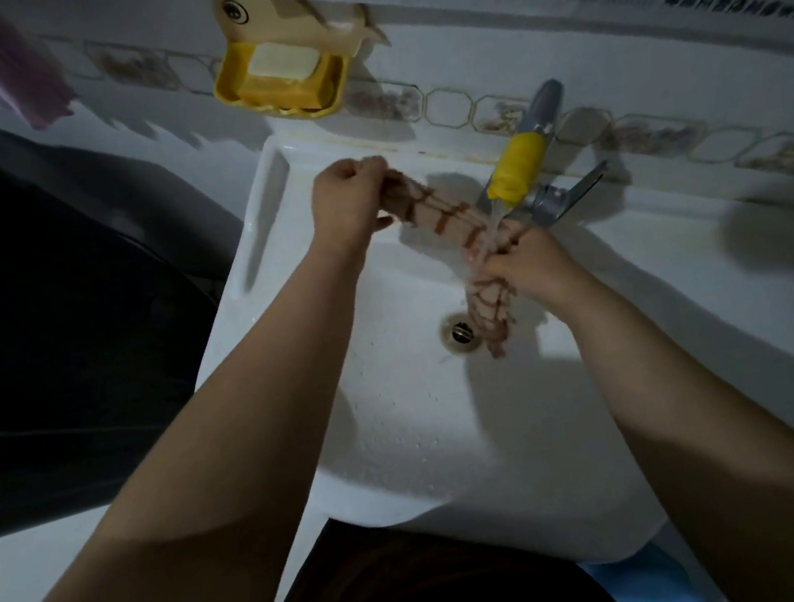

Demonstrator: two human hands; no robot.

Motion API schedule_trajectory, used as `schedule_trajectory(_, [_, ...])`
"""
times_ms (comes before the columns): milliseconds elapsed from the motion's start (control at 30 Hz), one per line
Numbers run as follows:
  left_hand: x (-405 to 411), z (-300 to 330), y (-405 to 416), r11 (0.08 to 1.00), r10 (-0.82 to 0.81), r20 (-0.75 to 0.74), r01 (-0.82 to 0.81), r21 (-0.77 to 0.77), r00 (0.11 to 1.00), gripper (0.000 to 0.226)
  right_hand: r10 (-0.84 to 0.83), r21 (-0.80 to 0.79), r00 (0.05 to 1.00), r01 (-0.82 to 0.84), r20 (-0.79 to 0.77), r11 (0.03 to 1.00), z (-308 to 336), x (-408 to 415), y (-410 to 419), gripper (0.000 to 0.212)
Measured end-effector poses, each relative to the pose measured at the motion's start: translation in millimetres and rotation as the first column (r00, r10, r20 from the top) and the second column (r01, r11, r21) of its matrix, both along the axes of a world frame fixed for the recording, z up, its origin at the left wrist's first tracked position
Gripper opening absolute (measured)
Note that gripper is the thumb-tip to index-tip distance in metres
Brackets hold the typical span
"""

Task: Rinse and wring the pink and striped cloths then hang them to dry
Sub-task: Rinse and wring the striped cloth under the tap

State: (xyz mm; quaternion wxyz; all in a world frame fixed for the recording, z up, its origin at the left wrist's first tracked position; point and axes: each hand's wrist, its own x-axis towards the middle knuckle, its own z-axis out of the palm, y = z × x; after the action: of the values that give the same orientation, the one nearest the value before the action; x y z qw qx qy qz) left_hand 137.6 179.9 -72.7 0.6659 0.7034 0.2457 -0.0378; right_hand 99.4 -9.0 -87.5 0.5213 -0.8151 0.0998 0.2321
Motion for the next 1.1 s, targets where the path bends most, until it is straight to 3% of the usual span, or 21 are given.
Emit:
schedule_trajectory(67, [-1,-20,8,0.972,-0.066,-0.162,0.100,0.211,0.985,0.026,-0.027,0.027,0.999,0.026,0.046,0.999,8,2,1,0.014])
schedule_trajectory(133, [-8,-37,9,0.817,-0.244,-0.409,0.414,0.402,0.879,0.042,-0.027,0.088,0.999,0.024,0.032,0.996,15,0,5,0.025])
schedule_trajectory(167, [-14,-41,6,0.725,-0.301,-0.477,0.523,0.449,0.826,0.049,-0.020,0.119,1.000,0.019,0.013,0.993,18,-1,7,0.035])
schedule_trajectory(200, [-19,-45,1,0.697,-0.344,-0.461,0.551,0.459,0.818,0.051,-0.006,0.164,1.000,0.008,-0.010,0.986,21,-2,9,0.041])
schedule_trajectory(233, [-24,-46,-5,0.759,-0.396,-0.357,0.521,0.392,0.846,0.049,0.008,0.235,0.999,-0.001,-0.031,0.972,22,-2,11,0.041])
schedule_trajectory(267, [-29,-47,-13,0.855,-0.429,-0.215,0.471,0.216,0.877,0.046,0.017,0.300,0.999,-0.003,-0.044,0.954,25,-3,13,0.039])
schedule_trajectory(300, [-34,-47,-22,0.895,-0.446,-0.114,0.446,-0.026,0.888,0.046,0.006,0.356,0.998,0.020,-0.070,0.934,26,-2,14,0.038])
schedule_trajectory(333, [-40,-45,-32,0.866,-0.455,-0.050,0.429,-0.257,0.889,0.051,-0.010,0.389,0.996,0.043,-0.087,0.920,28,-1,14,0.040])
schedule_trajectory(400, [-49,-48,-44,0.749,-0.440,-0.047,0.338,-0.570,0.897,0.063,-0.034,0.406,0.995,0.068,-0.091,0.911,30,3,11,0.040])
schedule_trajectory(467, [-57,-56,-46,0.692,-0.416,-0.144,0.210,-0.690,0.898,0.069,-0.109,0.361,0.991,0.127,-0.072,0.924,31,9,6,0.028])
schedule_trajectory(533, [-67,-59,-49,0.683,-0.374,-0.210,0.116,-0.721,0.903,0.060,-0.262,0.305,0.962,0.271,-0.070,0.913,32,15,1,0.013])
schedule_trajectory(600, [-71,-56,-55,0.677,-0.281,-0.285,-0.022,-0.736,0.916,0.044,-0.383,0.218,0.923,0.381,-0.033,0.899,32,17,0,0.022])
schedule_trajectory(667, [-66,-51,-64,0.710,-0.166,-0.391,-0.166,-0.684,0.905,0.038,-0.393,0.058,0.913,0.389,0.108,0.920,31,10,5,0.030])
schedule_trajectory(767, [-54,-48,-75,0.751,-0.047,-0.431,-0.253,-0.610,0.901,0.040,-0.115,-0.236,0.957,0.180,0.265,0.955,26,-18,25,0.040])
schedule_trajectory(833, [-52,-47,-84,0.772,0.006,-0.351,-0.228,-0.594,0.936,0.043,0.055,-0.383,0.950,0.070,0.307,0.921,21,-37,39,0.047])
schedule_trajectory(933, [-57,-41,-102,0.743,0.040,-0.357,-0.267,-0.614,0.933,0.042,0.004,-0.396,0.959,0.114,0.283,0.911,17,-23,37,0.040])
schedule_trajectory(1000, [-60,-29,-112,0.831,-0.019,-0.401,-0.208,-0.516,0.916,0.041,-0.106,-0.318,0.975,0.166,0.198,0.933,12,1,27,0.033])
schedule_trajectory(1100, [-57,-23,-106,0.851,-0.110,-0.368,-0.103,-0.514,0.923,0.041,-0.183,-0.334,0.961,0.245,0.205,0.910,13,14,28,0.035])
